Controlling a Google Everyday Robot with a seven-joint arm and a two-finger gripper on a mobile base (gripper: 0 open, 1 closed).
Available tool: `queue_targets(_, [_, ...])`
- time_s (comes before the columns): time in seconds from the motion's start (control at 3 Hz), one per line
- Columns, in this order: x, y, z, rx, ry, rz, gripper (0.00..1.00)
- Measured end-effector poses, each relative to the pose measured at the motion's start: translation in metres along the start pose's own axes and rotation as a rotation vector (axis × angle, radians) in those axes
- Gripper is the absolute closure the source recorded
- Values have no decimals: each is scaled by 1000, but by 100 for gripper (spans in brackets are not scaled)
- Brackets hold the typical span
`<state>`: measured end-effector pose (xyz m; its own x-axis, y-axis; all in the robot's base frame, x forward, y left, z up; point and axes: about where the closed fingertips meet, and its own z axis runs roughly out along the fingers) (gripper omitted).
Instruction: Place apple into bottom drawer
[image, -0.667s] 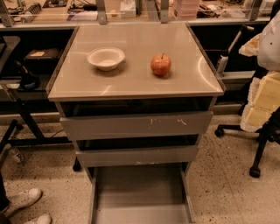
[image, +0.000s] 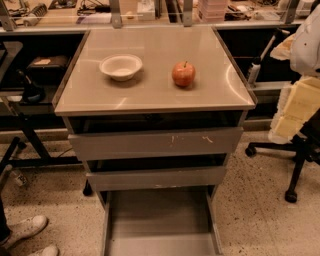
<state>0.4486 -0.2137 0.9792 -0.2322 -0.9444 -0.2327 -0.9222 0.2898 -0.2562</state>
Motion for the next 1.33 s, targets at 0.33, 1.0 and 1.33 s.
queue_targets(0.33, [-17, -26, 12, 19, -13, 11, 0])
queue_targets(1.0, [-51, -90, 68, -2, 55, 1, 0])
queue_targets(1.33, [-55, -92, 71, -1, 50, -5, 0])
